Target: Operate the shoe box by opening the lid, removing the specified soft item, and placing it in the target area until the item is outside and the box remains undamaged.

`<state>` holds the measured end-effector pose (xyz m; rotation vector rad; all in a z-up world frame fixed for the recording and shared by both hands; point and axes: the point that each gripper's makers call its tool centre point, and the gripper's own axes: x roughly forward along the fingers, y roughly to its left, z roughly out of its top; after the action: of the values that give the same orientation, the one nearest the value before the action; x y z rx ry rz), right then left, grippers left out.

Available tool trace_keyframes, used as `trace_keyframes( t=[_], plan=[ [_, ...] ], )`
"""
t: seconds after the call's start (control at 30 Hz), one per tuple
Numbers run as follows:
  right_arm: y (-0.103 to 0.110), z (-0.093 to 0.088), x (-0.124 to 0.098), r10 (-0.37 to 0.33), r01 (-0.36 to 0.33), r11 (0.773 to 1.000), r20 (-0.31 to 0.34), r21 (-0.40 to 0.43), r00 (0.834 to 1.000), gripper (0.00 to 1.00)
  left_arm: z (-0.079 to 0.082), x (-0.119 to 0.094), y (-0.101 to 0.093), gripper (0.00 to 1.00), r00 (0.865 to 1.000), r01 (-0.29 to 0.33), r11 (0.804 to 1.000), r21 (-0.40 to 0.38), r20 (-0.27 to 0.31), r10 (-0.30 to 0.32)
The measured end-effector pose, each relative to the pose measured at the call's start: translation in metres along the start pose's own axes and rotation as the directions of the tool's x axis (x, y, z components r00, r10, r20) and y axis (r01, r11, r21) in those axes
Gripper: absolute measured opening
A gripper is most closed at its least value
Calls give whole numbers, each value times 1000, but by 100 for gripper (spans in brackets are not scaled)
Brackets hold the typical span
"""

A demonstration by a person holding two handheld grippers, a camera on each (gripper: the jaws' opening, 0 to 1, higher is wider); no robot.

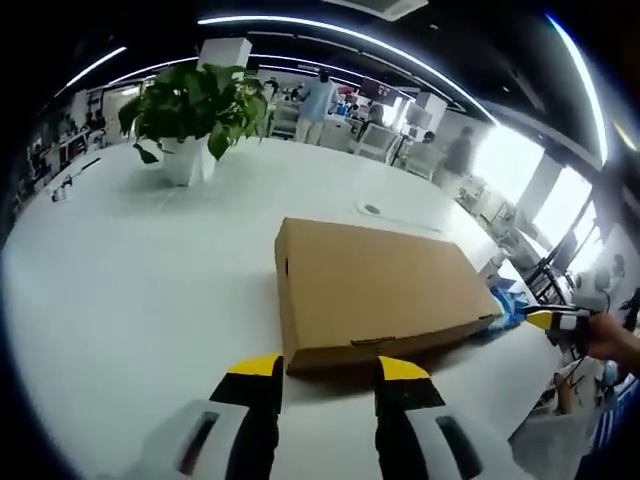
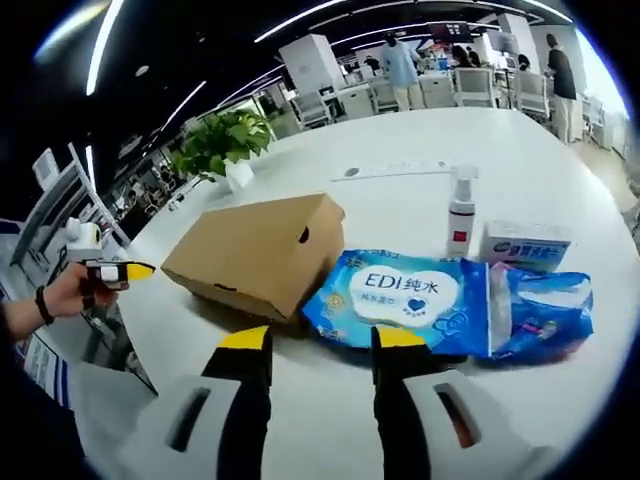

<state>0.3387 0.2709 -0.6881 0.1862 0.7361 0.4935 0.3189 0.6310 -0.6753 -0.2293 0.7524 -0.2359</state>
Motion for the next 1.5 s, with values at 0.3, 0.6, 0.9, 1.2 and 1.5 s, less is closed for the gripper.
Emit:
trace_keyframes(
  t=[0.3, 0.6, 0.9, 1.2, 1.5],
  plan=[
    [-29, 1, -65, -81, 80, 997, 105, 19, 991, 51, -15, -19, -39, 48, 998, 58, 998, 38, 37, -60],
    [-29, 5, -107, -130, 128, 991, 214, 24, 968, 56, -9, -29, -63, 50, 994, 57, 997, 50, 90, -62],
    [-22, -24, -114, -106, 106, 994, 173, 9, 979, 57, -19, -29, -75, 52, 995, 64, 995, 75, 71, -69],
    [-28, -30, -113, -110, 109, 994, 161, 20, 981, 58, -18, -27, -81, 52, 995, 55, 997, 55, 85, -60],
    [-36, -18, -114, -114, 104, 993, 198, 61, 973, 57, -7, -26, -81, 52, 993, 42, 998, 53, 109, -47]
  ],
)
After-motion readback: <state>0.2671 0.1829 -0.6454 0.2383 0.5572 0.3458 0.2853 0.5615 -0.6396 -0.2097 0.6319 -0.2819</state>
